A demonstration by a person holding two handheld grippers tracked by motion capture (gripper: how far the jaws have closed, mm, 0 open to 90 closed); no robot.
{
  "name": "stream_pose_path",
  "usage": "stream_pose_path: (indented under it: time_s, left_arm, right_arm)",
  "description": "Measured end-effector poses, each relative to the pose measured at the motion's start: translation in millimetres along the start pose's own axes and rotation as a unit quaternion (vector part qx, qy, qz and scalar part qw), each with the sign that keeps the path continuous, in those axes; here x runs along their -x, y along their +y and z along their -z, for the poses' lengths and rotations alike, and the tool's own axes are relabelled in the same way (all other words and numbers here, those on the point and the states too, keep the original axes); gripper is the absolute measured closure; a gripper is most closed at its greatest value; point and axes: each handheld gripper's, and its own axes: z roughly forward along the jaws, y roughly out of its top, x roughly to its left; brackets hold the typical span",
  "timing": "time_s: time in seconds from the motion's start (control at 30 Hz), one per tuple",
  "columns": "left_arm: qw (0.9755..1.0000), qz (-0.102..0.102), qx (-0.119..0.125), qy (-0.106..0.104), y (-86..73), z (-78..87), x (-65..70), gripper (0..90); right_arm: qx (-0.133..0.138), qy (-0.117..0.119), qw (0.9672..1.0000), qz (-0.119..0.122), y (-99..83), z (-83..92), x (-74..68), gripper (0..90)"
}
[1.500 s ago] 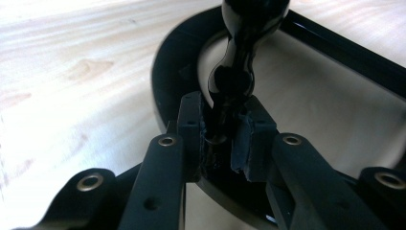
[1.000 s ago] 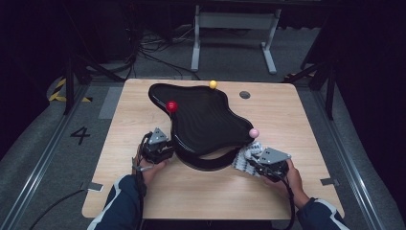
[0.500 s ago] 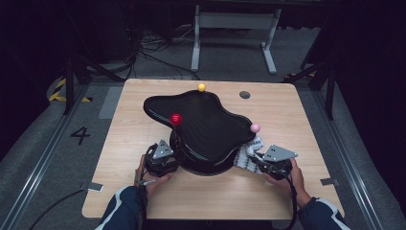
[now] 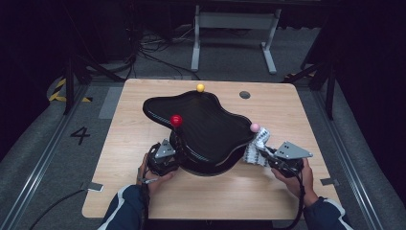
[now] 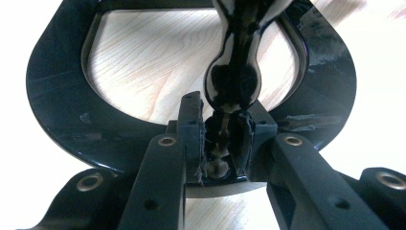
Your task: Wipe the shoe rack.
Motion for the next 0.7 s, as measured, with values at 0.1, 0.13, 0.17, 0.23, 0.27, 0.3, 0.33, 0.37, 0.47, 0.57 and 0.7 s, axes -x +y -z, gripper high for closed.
stream_pose_path:
  time_s: [0.1,0.13,0.17,0.23,0.27,0.3,0.33,0.37,0.47,0.57,0.7]
  left_arm:
    - [0.9999,0.009,0.005,-0.007,-1.5,-0.4,-0.2,74.5]
    - [0.9999,0.014,0.006,-0.006,-2.3,-0.3,0.1,74.5]
    - [0.9998,0.016,0.010,-0.009,-3.0,-0.6,-0.1,74.5]
    - [0.9998,0.016,0.011,-0.008,-3.5,-0.7,-0.2,74.5]
    - [0.9998,0.014,0.010,-0.007,-3.2,-0.6,-0.1,74.6]
    - [0.9998,0.015,0.009,-0.007,-3.2,-0.5,0.3,74.6]
    - [0.9998,0.014,0.010,-0.009,-3.2,-0.6,0.4,74.6]
    - [0.9998,0.013,0.010,-0.012,-3.2,-1.1,1.0,74.6]
    - [0.9997,0.012,0.012,-0.016,-2.9,-2.4,2.9,74.6]
    - [0.9997,0.010,0.012,-0.020,-3.1,-2.8,2.3,74.6]
    - [0.9994,0.004,0.020,-0.027,-4.2,-3.9,0.2,74.6]
  right_arm:
    - [0.012,-0.003,0.9999,-0.001,2.1,6.0,3.9,81.2]
    - [0.016,-0.005,0.9998,-0.004,2.7,7.7,5.8,81.2]
    - [0.025,-0.005,0.9996,-0.007,3.4,8.8,7.8,81.2]
    - [0.034,-0.008,0.9994,-0.006,6.9,11.6,8.4,81.3]
    - [0.039,-0.009,0.9992,0.000,8.7,13.4,6.7,81.4]
    - [0.042,-0.007,0.9991,0.006,10.4,15.2,3.7,81.4]
    - [0.046,-0.005,0.9988,0.014,12.1,16.3,1.0,81.4]
    - [0.048,-0.006,0.9986,0.022,14.0,17.0,-1.8,81.5]
    - [0.056,0.003,0.9977,0.039,20.6,17.3,-7.4,81.4]
    - [0.063,0.011,0.9969,0.047,29.4,14.6,-11.9,81.4]
    - [0.072,0.021,0.9954,0.059,39.4,13.4,-18.7,81.4]
